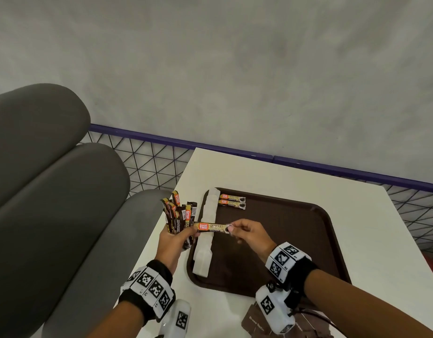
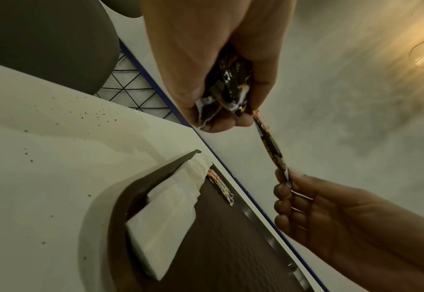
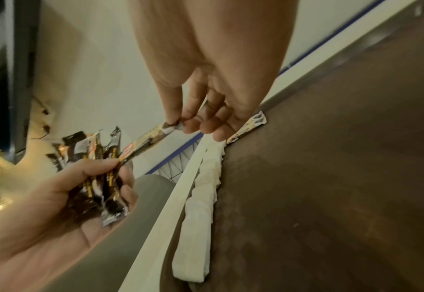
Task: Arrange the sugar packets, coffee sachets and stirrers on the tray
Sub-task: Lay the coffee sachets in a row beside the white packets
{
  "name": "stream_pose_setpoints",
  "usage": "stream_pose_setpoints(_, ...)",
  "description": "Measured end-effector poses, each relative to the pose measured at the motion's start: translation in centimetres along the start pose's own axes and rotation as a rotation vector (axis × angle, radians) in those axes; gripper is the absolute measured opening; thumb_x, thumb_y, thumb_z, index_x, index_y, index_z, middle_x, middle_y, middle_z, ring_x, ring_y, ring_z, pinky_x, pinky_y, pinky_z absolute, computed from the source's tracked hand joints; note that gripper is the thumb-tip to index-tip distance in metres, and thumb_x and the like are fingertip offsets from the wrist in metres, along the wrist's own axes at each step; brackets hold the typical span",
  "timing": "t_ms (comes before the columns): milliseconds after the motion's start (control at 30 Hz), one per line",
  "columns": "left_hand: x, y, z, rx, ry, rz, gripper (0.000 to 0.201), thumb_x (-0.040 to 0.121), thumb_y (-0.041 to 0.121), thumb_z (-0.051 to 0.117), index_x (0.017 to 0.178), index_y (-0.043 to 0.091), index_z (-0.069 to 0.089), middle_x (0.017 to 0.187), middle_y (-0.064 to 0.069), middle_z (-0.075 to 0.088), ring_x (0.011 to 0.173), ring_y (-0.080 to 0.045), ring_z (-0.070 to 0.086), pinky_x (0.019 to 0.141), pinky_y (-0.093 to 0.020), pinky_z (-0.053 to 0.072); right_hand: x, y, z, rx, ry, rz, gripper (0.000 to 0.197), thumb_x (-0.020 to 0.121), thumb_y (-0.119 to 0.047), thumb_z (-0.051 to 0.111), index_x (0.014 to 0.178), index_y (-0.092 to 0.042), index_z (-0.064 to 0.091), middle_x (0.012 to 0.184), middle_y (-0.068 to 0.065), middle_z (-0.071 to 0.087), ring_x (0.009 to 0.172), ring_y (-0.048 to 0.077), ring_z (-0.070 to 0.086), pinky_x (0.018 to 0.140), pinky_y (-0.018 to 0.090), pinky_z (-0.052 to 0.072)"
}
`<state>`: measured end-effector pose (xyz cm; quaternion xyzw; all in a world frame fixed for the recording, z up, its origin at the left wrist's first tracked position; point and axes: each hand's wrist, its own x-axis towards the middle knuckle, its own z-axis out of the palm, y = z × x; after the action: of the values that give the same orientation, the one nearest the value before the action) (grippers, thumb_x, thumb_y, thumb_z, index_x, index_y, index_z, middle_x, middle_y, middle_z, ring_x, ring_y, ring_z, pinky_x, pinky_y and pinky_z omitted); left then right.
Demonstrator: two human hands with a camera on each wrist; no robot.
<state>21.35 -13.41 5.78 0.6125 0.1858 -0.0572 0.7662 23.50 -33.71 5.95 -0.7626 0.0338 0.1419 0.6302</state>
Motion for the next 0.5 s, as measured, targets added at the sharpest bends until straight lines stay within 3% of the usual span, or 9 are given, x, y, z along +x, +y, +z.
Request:
stream_pose_setpoints(100,0.1,-0.4,0.3,-0.017,-0.001,-0.032,0.055,0.056,0.023,0.081,0.106,0.007,0.065,0.099,-0.017,0.071,0.097,-0.035,0.065,0.082,-0.044,0.051,0.4,0.7,-0.4,0.072,0.010,0.026,0.009,0.087,-0.008,0.060,0.093,-0.006,0.067,0.073,-0.002,0.060,0.066,0.005,0.050,0.055,0.012,0.043)
stream_pose_setpoints(167,0.3,-0.6,0.3,-0.036,-0.006,-0.036,0.065,0.048,0.027,0.082,0.106,0.006,0.065,0.099,-0.016,0.071,0.097,-0.032,0.066,0.085,-0.042,0.052,1.1,1.1,-0.8,0.096,0.074,0.043,0.009,0.086,-0.009,0.061,0.091,-0.007,0.068,0.072,-0.003,0.060,0.064,0.005,0.049,0.055,0.013,0.041)
stream_pose_setpoints(300,0.9,-1.0,-0.5,-0.047,0.019,-0.033,0.035,0.073,0.003,0.074,0.104,0.013,0.063,0.098,-0.012,0.068,0.096,-0.029,0.064,0.087,-0.043,0.052,3.8,2.1,-2.9,-0.016,0.301,0.122,0.013,0.084,-0.011,0.064,0.073,-0.017,0.065,0.068,0.000,0.059,0.062,0.009,0.047,0.055,0.019,0.038)
stream_pose_setpoints(433,1.4,-1.4,-1.3,-0.036,0.028,-0.020,0.040,0.072,0.004,0.075,0.108,0.013,0.061,0.096,-0.008,0.067,0.092,-0.028,0.062,0.085,-0.043,0.052,6.9,3.2,-4.5,-0.181,0.409,0.180,0.018,0.081,-0.013,0.068,0.064,-0.018,0.064,0.066,-0.003,0.060,0.066,0.012,0.051,0.060,0.019,0.039)
stream_pose_setpoints(500,1.6,-1.5,-1.6,-0.042,0.035,-0.019,0.038,0.075,0.001,0.073,0.110,0.010,0.060,0.092,-0.008,0.066,0.087,-0.026,0.061,0.082,-0.040,0.051,8.0,3.4,-4.6,-0.209,0.414,0.211,0.010,0.080,-0.016,0.070,0.070,-0.015,0.067,0.062,-0.005,0.058,0.063,0.011,0.050,0.057,0.018,0.038)
